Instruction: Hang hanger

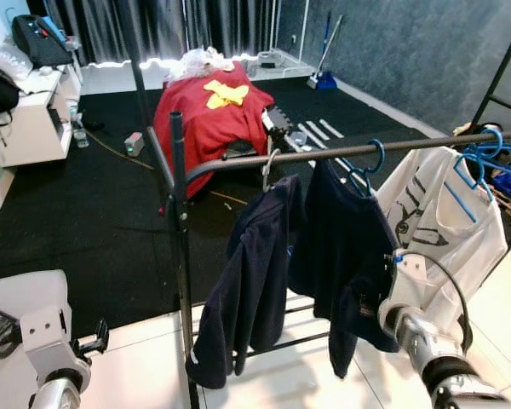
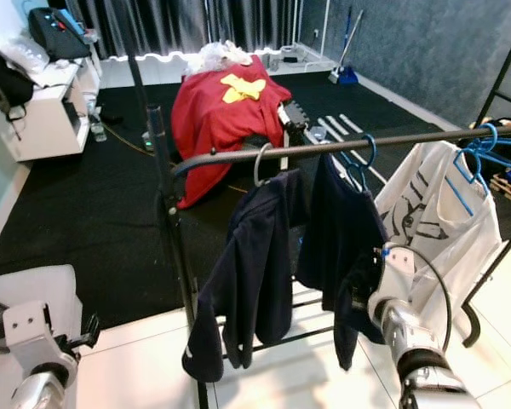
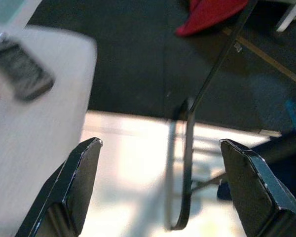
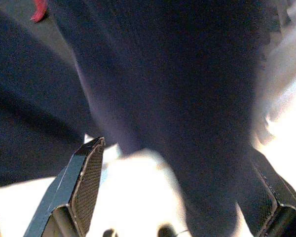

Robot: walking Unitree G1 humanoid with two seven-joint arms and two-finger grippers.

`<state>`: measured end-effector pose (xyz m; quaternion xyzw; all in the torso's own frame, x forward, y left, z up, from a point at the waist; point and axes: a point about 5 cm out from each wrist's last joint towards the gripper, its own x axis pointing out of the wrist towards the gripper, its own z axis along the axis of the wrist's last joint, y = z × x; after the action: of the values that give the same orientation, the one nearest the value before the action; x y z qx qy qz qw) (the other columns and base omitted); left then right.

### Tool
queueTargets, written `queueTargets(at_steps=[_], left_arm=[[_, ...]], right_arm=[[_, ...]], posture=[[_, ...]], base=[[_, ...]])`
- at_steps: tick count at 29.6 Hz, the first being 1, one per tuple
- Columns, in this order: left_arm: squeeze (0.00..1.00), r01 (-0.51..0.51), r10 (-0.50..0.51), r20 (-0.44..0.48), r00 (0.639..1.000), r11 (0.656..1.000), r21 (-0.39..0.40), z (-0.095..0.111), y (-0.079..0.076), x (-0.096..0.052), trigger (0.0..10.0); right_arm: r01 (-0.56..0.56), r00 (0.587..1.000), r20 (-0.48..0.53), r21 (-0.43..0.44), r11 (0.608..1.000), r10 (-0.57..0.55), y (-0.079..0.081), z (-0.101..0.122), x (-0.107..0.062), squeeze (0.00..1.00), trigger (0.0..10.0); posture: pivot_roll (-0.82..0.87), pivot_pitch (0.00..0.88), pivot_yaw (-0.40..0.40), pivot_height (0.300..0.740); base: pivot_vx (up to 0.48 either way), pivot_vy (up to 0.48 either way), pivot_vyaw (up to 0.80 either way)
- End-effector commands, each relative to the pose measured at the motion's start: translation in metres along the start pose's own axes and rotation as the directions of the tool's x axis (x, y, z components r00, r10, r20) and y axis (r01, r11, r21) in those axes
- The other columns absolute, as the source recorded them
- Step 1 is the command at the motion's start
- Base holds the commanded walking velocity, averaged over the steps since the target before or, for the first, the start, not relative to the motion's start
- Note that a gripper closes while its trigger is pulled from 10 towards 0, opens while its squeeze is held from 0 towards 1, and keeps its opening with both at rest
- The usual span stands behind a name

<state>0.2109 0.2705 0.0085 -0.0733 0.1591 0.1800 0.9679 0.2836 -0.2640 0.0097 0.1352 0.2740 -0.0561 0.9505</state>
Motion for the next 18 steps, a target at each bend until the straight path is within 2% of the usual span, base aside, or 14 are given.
queueTargets(at_steps=[1,2,7,11,13,18], left_arm=[[0.0,0.011,-0.011,-0.019,1.0,1.0,0.018,-0.004,-0.003,-0.002,10.0],[0.0,0.021,-0.02,-0.023,1.0,0.999,0.029,-0.005,-0.004,-0.003,10.0],[0.0,0.061,-0.059,-0.047,0.997,0.997,0.047,-0.007,-0.007,-0.003,10.0],[0.0,0.069,-0.065,-0.068,0.996,0.996,0.058,-0.007,-0.008,-0.002,10.0],[0.0,0.074,-0.07,-0.068,0.995,0.996,0.05,-0.007,-0.009,-0.002,10.0],[0.0,0.076,-0.073,-0.068,0.995,0.996,0.046,-0.007,-0.01,-0.002,10.0]], right_arm=[[-0.015,1.0,0.021,0.05,0.999,0.014,-0.007,-0.005,-0.004,0.0,10.0],[-0.026,0.999,0.037,0.068,0.997,0.023,-0.009,-0.006,-0.005,0.0,10.0],[-0.062,0.997,0.062,0.118,0.991,0.055,-0.013,-0.009,-0.009,0.0,10.0],[-0.076,0.995,0.072,0.127,0.989,0.067,-0.005,-0.008,-0.006,0.0,10.0],[-0.089,0.994,0.077,0.126,0.988,0.08,0.009,-0.009,-0.001,0.0,10.0],[-0.096,0.993,0.081,0.126,0.987,0.086,0.014,-0.009,0.001,0.0,10.0]], posture=[[-0.07,0.046,-0.051,0.736],[-0.07,0.046,-0.05,0.736],[-0.08,0.046,-0.042,0.736],[-0.08,0.047,-0.036,0.736],[-0.08,0.048,-0.035,0.736],[-0.08,0.047,-0.035,0.736]], base=[[-0.48,0.0,0.0],[-0.48,0.0,0.0],[0.0,0.0,0.0],[0.0,-0.476,0.0],[0.0,-0.471,0.0],[0.0,-0.469,0.0]])
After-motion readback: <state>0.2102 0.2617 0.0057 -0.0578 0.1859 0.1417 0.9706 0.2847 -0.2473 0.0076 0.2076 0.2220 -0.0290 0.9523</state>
